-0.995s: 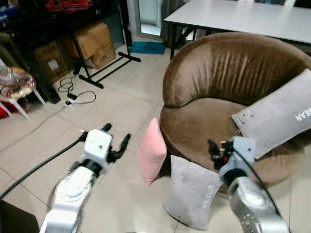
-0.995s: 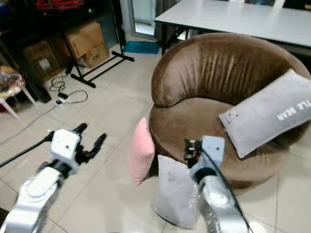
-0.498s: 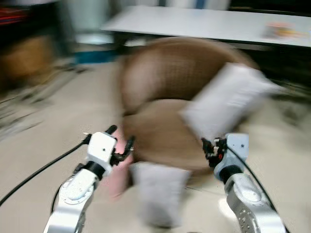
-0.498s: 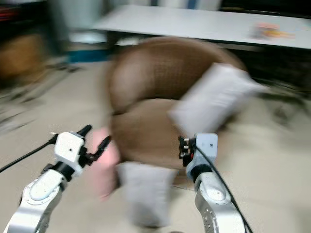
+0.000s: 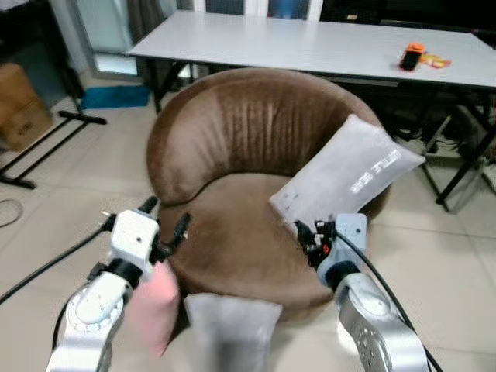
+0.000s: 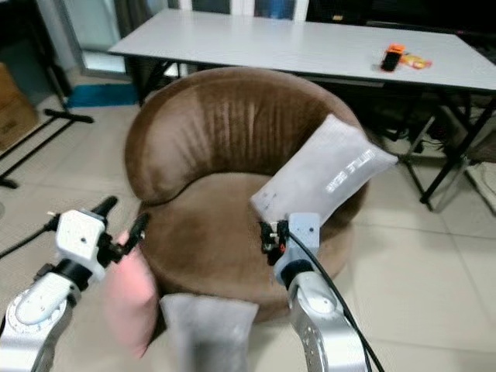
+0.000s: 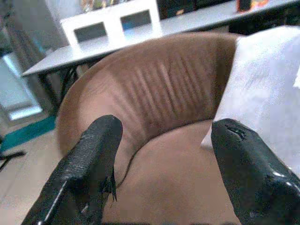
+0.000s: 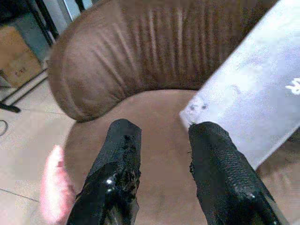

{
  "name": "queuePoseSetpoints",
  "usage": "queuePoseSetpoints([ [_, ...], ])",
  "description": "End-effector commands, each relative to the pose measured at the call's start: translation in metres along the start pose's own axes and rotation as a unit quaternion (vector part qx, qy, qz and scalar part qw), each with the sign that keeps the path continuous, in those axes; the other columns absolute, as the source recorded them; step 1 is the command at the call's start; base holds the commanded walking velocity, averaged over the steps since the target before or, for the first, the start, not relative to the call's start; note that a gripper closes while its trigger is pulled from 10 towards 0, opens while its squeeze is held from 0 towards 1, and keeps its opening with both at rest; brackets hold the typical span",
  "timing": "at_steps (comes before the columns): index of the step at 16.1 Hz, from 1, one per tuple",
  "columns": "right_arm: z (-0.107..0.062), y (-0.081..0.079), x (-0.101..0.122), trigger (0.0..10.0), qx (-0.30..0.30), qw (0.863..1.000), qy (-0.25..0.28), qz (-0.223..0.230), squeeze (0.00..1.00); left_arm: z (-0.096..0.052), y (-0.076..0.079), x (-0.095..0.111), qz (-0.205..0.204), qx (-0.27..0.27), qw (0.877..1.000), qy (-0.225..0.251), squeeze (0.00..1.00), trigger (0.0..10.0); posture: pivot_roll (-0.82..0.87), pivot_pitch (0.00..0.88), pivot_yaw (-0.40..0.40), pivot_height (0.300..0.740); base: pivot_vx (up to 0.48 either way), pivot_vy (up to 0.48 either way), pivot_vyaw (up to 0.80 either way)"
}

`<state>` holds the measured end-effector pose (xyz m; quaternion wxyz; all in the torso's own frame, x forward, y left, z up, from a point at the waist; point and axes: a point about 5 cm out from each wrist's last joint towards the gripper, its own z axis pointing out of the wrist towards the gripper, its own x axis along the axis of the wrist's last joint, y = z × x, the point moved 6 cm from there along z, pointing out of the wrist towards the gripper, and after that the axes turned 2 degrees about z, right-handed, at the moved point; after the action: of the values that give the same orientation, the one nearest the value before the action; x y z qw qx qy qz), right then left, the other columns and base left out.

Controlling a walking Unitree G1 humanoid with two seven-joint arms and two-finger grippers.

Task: Move the pillow to the sofa from floor

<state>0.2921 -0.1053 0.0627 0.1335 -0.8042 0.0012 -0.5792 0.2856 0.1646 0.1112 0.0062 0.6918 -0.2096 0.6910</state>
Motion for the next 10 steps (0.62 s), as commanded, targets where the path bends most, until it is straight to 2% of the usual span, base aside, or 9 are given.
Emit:
queuePoseSetpoints([
  [1, 0.001, 0.003, -0.003, 10.0, 0.007, 1.000, -0.008, -0.002, 0.00, -0.003, 0.003, 0.000, 0.005, -0.006, 1.000, -0.006, 0.00, 10.0, 0.04, 0.000, -0.014, 0.740, 0.000, 0.000, 0.00],
  [2, 0.001, 0.003, -0.005, 10.0, 0.017, 1.000, -0.012, -0.003, 0.00, -0.006, 0.007, -0.005, 0.009, -0.013, 1.000, -0.017, 0.00, 10.0, 0.03, 0.000, -0.013, 0.740, 0.000, 0.000, 0.00],
  [4, -0.004, 0.013, -0.004, 10.0, -0.001, 1.000, -0.008, 0.002, 0.00, -0.004, 0.010, -0.010, 0.010, -0.015, 1.000, -0.020, 0.00, 10.0, 0.02, 0.000, 0.000, 0.740, 0.000, 0.000, 0.00],
  [6, -0.007, 0.022, -0.006, 10.0, -0.016, 1.000, -0.010, 0.001, 0.00, -0.001, 0.015, -0.013, 0.010, -0.015, 1.000, -0.021, 0.00, 10.0, 0.00, 0.000, -0.010, 0.721, 0.000, 0.000, 0.00],
  [10, -0.005, 0.026, -0.006, 10.0, -0.011, 1.000, -0.015, -0.006, 0.00, 0.003, 0.014, -0.014, 0.014, -0.006, 1.000, -0.020, 0.00, 10.0, -0.01, 0.000, -0.020, 0.691, 0.000, 0.000, 0.00],
])
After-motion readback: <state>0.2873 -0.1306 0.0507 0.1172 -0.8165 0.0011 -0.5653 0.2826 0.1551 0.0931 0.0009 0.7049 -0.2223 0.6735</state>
